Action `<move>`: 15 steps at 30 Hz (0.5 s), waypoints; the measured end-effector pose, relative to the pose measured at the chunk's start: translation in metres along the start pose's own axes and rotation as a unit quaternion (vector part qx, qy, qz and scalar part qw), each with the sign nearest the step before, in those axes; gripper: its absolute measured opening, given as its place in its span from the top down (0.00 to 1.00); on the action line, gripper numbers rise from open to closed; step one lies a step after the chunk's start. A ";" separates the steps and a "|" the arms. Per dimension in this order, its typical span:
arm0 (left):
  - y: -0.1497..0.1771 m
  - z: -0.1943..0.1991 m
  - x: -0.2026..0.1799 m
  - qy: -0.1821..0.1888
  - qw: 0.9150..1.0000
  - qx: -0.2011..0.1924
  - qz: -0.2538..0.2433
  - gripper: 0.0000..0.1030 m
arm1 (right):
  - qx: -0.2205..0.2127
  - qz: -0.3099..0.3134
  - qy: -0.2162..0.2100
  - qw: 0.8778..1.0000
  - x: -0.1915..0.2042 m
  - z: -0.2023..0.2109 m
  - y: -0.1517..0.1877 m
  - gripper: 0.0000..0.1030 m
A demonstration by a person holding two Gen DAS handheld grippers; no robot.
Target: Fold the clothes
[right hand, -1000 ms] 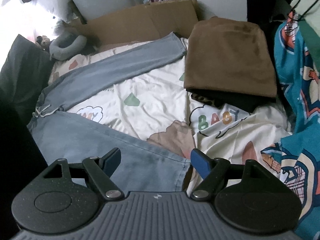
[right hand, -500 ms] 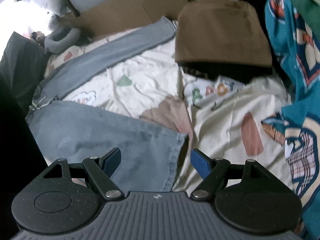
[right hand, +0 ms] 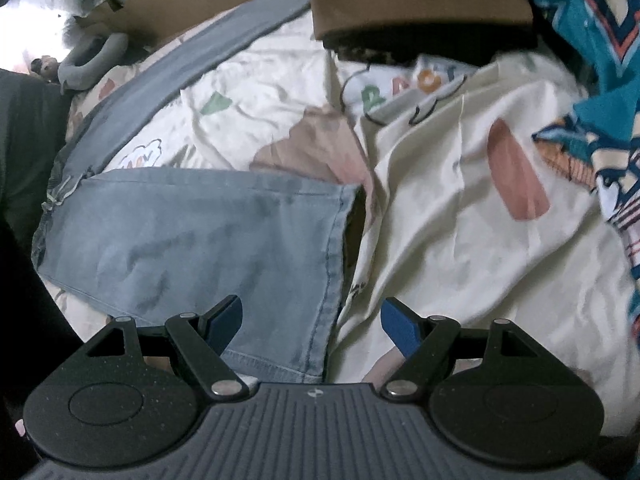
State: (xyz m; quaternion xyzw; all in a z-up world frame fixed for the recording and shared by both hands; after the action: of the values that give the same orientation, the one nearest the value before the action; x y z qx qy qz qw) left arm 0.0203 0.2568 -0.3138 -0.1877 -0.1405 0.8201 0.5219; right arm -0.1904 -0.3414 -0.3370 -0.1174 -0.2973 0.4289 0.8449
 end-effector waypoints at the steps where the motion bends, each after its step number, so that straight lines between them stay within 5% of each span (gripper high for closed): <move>1: 0.005 -0.004 0.001 -0.003 1.000 0.005 0.000 0.10 | 0.002 -0.005 -0.002 1.000 0.000 -0.003 0.002 0.21; 15: 0.050 -0.034 0.010 -0.021 0.998 0.051 0.007 0.10 | 0.041 -0.072 -0.011 0.996 -0.002 -0.043 0.042 0.24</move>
State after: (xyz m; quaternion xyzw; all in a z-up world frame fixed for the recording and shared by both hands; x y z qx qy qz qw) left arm -0.0085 0.2458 -0.3669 -0.1448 -0.1082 0.8334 0.5223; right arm -0.1925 -0.3151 -0.3911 -0.0558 -0.2964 0.3800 0.8744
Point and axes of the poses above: each gripper's, at about its wrist camera, not at the fingertips, and z roughly against the way its jaws point, x to its left, y to its underside, the point moved 10 cm from there along -z, roughly the way its jaws point, and after that the axes turned 11 degrees about -x, right-handed, at the moved point
